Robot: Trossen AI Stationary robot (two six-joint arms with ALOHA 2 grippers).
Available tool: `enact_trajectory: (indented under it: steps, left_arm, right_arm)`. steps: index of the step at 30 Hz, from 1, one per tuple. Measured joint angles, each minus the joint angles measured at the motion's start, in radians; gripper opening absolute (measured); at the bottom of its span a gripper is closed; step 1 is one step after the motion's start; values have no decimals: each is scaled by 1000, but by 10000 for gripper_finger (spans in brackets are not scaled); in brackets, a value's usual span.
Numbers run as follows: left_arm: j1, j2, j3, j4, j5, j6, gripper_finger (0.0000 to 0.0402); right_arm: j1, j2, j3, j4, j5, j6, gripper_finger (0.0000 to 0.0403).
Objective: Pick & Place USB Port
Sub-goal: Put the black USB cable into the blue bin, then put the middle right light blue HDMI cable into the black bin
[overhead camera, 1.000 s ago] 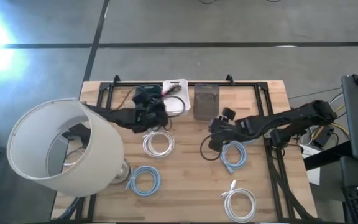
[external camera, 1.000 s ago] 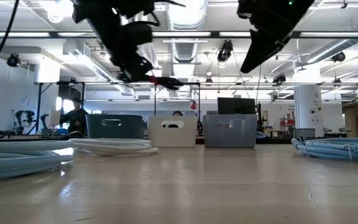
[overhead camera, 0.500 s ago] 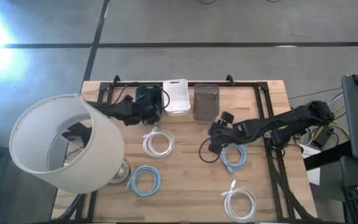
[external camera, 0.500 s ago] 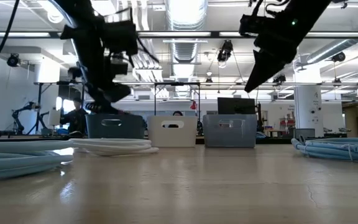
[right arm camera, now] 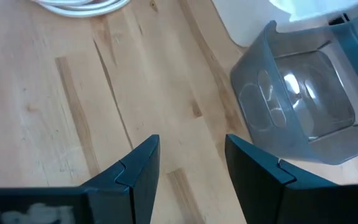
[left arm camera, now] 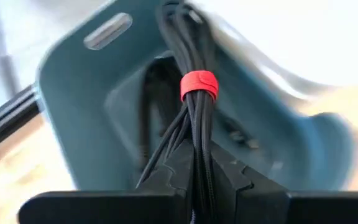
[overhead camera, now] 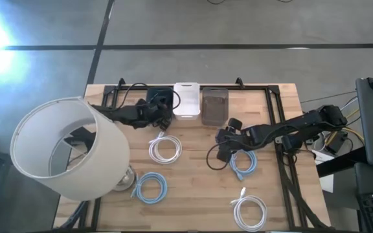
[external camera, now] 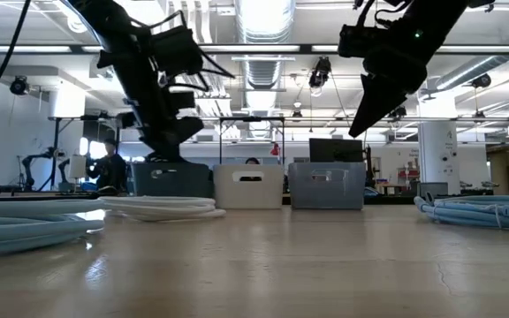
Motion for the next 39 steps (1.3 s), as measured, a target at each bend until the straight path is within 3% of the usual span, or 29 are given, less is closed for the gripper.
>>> enact_trajectory:
  steps: [3,12,19,26,34,39]
  left_arm:
    - [0,0,0,49,46,59,35]
    - [21,0,-4,33,28,111,37]
    - [51,0,-4,29,3,135,80]
    - [70,0,-4,-8,1,57,118]
    - [61,-4,9,-10,50,166,117]
    - [46,-5,40,-9,105,224,117]
  right_arm:
    - [0,0,0,1,0,1,176]
    - [0,0,0,1,0,3,178]
    - [0,0,0,0,-5,3,176]
    - [0,0,0,0,-5,4,178]
    - [0,0,-2,36,-130,4,180]
    - [0,0,-13,49,-135,68,180]
